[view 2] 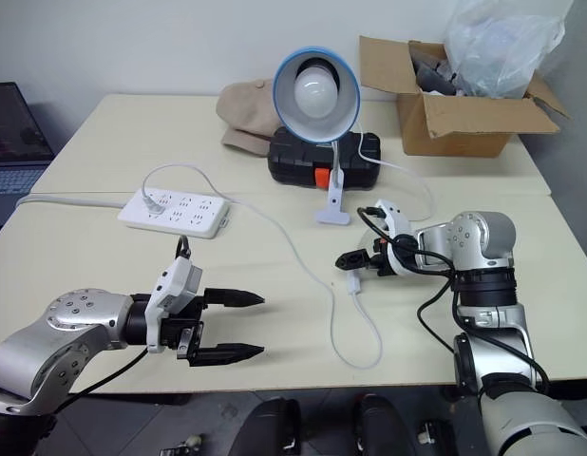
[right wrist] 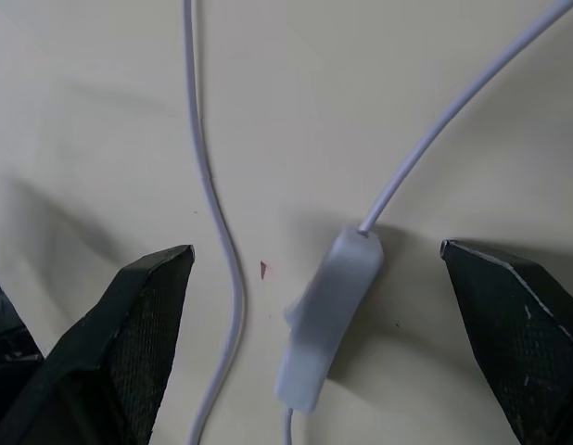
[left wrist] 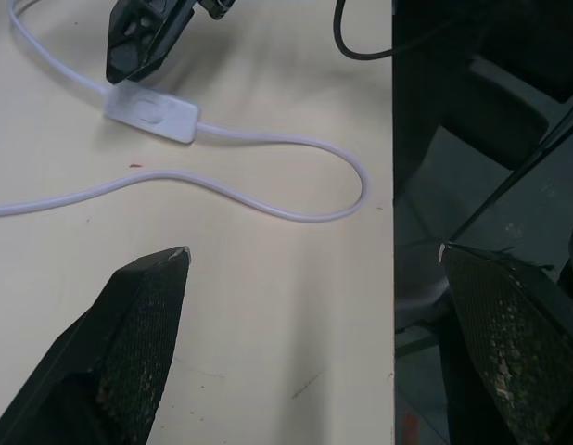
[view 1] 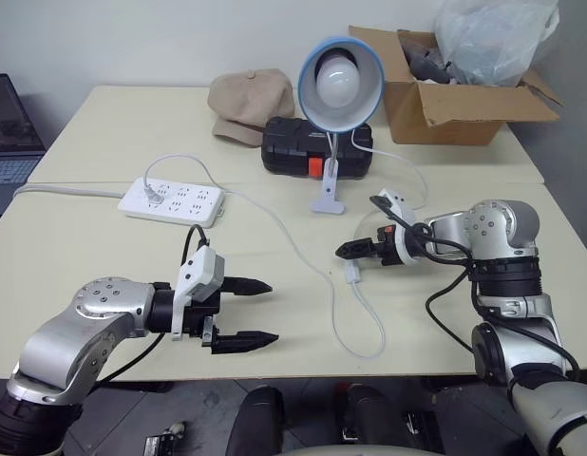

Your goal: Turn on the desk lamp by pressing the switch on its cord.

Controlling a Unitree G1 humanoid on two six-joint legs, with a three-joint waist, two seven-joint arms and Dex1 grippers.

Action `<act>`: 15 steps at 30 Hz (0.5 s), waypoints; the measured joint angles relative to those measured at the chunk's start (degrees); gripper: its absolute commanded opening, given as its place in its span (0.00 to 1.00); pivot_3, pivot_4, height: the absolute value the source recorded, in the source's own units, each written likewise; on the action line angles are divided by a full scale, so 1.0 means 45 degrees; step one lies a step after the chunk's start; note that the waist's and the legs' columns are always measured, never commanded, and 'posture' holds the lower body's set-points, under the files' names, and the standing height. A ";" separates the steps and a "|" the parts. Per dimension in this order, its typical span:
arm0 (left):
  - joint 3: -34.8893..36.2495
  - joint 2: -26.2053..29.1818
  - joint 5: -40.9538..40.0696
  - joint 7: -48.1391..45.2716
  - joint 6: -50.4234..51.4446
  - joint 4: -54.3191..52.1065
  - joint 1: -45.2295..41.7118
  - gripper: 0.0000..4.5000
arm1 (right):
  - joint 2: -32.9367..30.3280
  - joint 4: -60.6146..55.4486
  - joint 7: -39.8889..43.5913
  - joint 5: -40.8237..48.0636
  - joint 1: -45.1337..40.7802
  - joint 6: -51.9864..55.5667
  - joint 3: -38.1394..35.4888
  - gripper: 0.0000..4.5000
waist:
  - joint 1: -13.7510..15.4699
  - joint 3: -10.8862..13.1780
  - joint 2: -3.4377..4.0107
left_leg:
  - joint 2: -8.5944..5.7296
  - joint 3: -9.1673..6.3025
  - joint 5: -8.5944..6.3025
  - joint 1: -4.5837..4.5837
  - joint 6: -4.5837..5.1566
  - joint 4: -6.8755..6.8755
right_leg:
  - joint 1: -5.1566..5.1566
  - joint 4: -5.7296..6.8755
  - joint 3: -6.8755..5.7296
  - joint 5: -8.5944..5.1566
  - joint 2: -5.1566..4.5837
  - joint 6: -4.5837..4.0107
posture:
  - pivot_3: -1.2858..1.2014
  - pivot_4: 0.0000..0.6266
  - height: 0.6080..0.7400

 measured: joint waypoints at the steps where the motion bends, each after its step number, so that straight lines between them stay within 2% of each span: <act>1: 0.0000 0.0000 0.0000 0.0001 0.0000 0.0000 0.0036 1.00 | 0.0000 0.0002 0.0011 0.0000 0.0000 0.0001 0.0001 0.99 | 0.0000 0.0000 -0.0001 | 0.0001 0.0000 0.0000 0.0000 0.0000 0.0000 | 0.0000 0.0000 0.0000 0.0000 0.0000 0.0000 | 0.52 0.24 1.00; 5: 0.0000 0.0001 0.0003 0.0001 0.0000 -0.0005 0.0052 1.00 | 0.0036 0.0084 0.0037 -0.0026 -0.0031 0.0000 -0.0004 0.99 | -0.0005 -0.0001 0.0000 | 0.0001 0.0000 0.0000 0.0002 0.0000 0.0000 | 0.0000 0.0003 -0.0001 0.0000 0.0000 0.0000 | 0.52 0.24 1.00; 9: 0.0000 0.0120 0.0028 -0.0011 -0.0005 -0.0007 0.0160 1.00 | 0.0094 0.0132 0.0118 -0.0113 -0.0052 0.0002 0.0038 0.77 | -0.0014 0.0000 0.0000 | 0.0001 0.0002 0.0000 0.0002 0.0000 -0.0002 | -0.0002 0.0001 0.0002 0.0000 0.0000 0.0000 | 0.52 0.24 1.00; 15: 0.0000 0.0174 0.0155 -0.0020 -0.0044 -0.0007 0.0196 1.00 | 0.0207 0.0436 0.0247 -0.0383 -0.0055 -0.0039 0.0241 0.49 | -0.0083 0.0000 0.0000 | 0.0001 0.0001 0.0000 0.0001 0.0000 -0.0002 | -0.0003 0.0001 0.0001 0.0000 0.0000 0.0000 | 0.52 0.24 1.00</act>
